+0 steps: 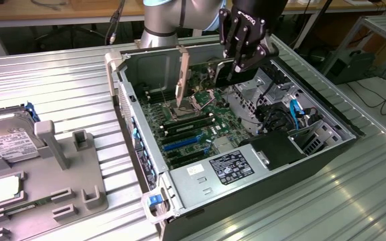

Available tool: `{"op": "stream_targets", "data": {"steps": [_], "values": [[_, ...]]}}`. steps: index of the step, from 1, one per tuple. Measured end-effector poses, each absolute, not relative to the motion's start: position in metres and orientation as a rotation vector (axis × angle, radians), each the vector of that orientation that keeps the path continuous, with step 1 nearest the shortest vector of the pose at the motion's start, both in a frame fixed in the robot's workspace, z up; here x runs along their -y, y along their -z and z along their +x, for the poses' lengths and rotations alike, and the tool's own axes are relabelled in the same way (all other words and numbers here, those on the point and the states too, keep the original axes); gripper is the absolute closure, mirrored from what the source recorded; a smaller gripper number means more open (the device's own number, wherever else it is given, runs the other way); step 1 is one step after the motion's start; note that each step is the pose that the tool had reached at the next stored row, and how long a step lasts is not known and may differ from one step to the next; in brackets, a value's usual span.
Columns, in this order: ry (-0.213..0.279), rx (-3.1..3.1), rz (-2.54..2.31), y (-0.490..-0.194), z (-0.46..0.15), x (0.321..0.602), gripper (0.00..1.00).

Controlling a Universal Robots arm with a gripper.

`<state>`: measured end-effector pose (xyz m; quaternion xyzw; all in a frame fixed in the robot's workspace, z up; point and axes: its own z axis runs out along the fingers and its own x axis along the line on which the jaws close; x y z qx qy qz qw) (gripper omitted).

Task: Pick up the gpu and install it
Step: 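Insert the gpu into the slot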

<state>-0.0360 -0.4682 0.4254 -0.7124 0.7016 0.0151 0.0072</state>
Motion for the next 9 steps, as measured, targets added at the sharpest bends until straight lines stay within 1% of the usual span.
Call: {"op": "stream_targets", "data": {"steps": [9], "values": [[-0.047, -2.199, -2.223, -0.421, -0.036, 0.4682, 0.72]]}}
